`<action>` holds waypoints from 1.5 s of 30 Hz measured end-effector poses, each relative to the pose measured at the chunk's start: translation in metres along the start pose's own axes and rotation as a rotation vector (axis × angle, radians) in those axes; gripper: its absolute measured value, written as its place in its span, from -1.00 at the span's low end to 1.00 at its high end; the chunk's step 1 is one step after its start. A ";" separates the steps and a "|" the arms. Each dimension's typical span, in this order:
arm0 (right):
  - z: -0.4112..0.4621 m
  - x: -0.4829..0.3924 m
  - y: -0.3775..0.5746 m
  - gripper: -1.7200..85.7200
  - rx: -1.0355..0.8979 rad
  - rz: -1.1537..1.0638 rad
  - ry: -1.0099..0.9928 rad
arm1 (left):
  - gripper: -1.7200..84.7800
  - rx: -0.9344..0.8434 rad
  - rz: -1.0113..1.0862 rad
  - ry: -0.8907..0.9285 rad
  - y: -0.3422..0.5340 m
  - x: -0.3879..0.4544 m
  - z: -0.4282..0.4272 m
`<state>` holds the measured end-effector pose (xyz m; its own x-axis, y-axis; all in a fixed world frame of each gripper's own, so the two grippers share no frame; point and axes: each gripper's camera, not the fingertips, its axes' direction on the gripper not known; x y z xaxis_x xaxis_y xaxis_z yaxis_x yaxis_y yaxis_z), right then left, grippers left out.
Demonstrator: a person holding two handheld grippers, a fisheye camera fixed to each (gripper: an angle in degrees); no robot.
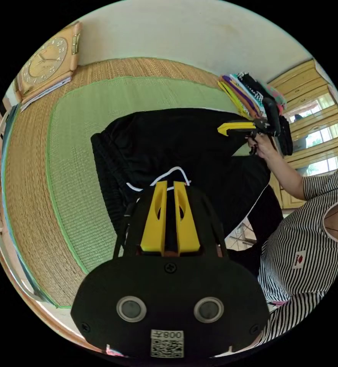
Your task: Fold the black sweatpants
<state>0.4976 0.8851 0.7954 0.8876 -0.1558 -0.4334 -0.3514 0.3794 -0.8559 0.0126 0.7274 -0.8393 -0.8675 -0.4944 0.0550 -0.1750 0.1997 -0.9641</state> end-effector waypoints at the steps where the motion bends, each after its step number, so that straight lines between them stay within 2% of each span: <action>1: -0.003 0.000 -0.004 -0.83 0.009 0.000 0.002 | -0.83 0.026 -0.014 -0.008 -0.002 -0.003 -0.005; 4: -0.009 -0.003 -0.018 -0.82 0.015 -0.021 0.018 | -0.78 0.087 -0.038 -0.057 -0.023 -0.013 -0.018; 10: -0.015 -0.010 -0.064 -0.79 -0.003 -0.106 0.108 | -0.73 0.018 0.003 -0.184 -0.099 -0.027 -0.020; 14: -0.005 -0.014 -0.099 -0.78 -0.049 -0.161 0.160 | -0.71 -0.054 0.042 -0.187 -0.149 -0.029 -0.013; 20: 0.026 -0.019 -0.126 -0.77 -0.185 -0.206 0.221 | -0.71 -0.257 0.111 -0.310 -0.194 -0.014 0.014; 28: 0.034 -0.026 -0.133 -0.80 -0.210 -0.192 0.212 | -0.74 -0.248 0.141 -0.344 -0.211 0.011 -0.001; 37: 0.033 -0.047 -0.134 -0.85 -0.234 -0.158 0.238 | -0.88 -0.272 0.158 -0.343 -0.214 0.046 -0.016; 45: 0.022 -0.064 -0.125 -0.93 -0.244 -0.083 0.206 | -0.91 -0.241 0.147 -0.386 -0.201 0.082 -0.056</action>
<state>0.4912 0.8678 0.9365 0.8460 -0.3677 -0.3861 -0.3635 0.1320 -0.9222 -0.0491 0.6942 -0.6268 -0.6629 -0.7152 -0.2216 -0.2064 0.4591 -0.8641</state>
